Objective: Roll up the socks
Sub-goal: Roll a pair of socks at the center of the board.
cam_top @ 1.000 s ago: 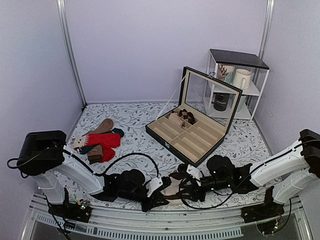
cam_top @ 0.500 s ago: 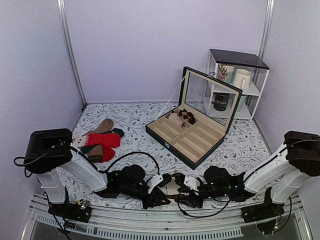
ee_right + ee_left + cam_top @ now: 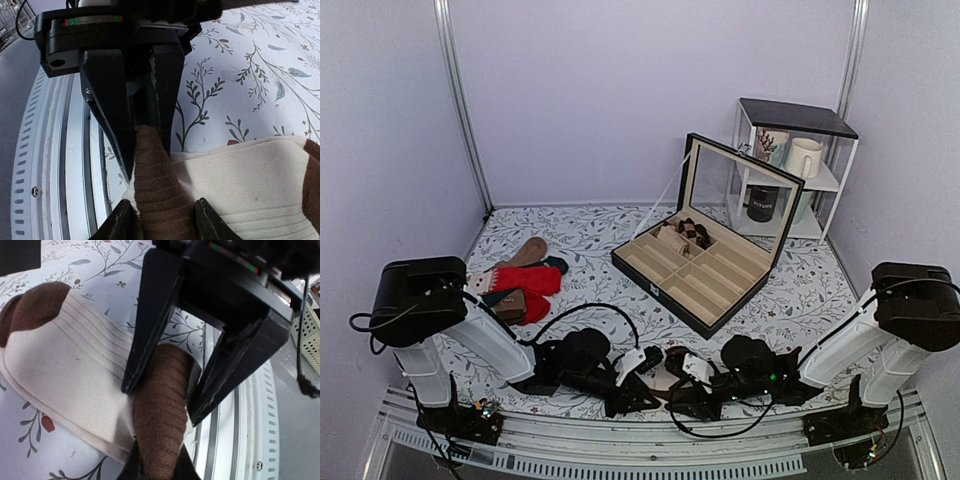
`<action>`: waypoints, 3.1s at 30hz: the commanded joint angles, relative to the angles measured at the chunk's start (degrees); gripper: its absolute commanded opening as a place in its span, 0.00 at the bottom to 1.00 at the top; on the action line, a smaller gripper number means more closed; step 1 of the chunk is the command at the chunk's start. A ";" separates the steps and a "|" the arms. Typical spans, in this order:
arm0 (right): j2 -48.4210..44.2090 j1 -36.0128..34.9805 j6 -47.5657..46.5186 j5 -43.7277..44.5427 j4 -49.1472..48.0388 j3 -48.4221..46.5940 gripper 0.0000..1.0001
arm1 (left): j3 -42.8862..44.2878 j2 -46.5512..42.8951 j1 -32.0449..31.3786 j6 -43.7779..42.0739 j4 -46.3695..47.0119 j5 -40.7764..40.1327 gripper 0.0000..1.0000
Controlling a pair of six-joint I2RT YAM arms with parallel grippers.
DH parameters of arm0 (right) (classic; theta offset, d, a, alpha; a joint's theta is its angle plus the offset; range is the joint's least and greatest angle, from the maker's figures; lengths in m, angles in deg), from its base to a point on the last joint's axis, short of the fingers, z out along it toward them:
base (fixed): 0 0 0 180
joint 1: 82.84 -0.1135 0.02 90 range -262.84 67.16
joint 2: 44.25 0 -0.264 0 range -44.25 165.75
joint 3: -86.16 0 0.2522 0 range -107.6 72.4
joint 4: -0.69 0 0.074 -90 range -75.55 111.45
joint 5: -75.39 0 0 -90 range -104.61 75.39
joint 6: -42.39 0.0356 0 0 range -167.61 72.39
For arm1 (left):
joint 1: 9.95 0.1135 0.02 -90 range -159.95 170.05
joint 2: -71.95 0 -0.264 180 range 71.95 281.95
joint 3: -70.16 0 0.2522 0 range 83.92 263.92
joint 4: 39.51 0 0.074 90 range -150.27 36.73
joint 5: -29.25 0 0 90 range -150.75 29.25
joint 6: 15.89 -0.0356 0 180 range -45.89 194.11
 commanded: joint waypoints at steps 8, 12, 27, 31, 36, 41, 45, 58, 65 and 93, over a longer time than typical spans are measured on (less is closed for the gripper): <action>2.94 -1.30 4.62 -1.69 4.41 -0.91 0.13 | -3.61 3.65 0.30 0.99 -12.68 -3.44 0.00; 3.16 -1.16 7.45 -2.97 5.73 -0.47 0.11 | -5.75 -2.74 0.15 0.04 -11.00 -9.08 0.21; 12.88 2.49 24.18 -16.54 1.02 3.19 0.11 | -8.61 -16.88 -6.16 -22.58 2.15 -20.16 0.52; 12.95 2.65 25.28 -16.72 1.19 3.31 0.11 | -6.30 -11.68 -6.14 -24.15 3.67 -16.31 0.53; 12.89 3.01 25.49 -16.89 2.20 3.16 0.11 | -5.84 -9.48 -6.14 -23.83 4.65 -12.21 0.52; 13.46 3.78 25.59 -17.29 2.91 2.74 0.11 | -5.94 -9.39 -6.22 -22.91 4.70 -9.10 0.51; 13.60 4.31 25.37 -17.71 3.68 2.24 0.11 | -5.77 -7.93 -6.25 -22.25 4.79 -8.55 0.50; 14.66 5.01 24.80 -18.89 4.88 0.75 0.11 | -2.31 -3.63 -6.06 -22.14 0.55 -7.61 0.12; 11.01 6.32 24.79 -16.83 7.89 -0.05 0.24 | 1.43 0.18 -5.15 -16.76 -7.96 -9.34 0.00; -6.22 7.60 29.00 11.80 32.82 -8.91 0.47 | -0.05 3.49 -0.04 -1.67 -14.86 -4.76 0.00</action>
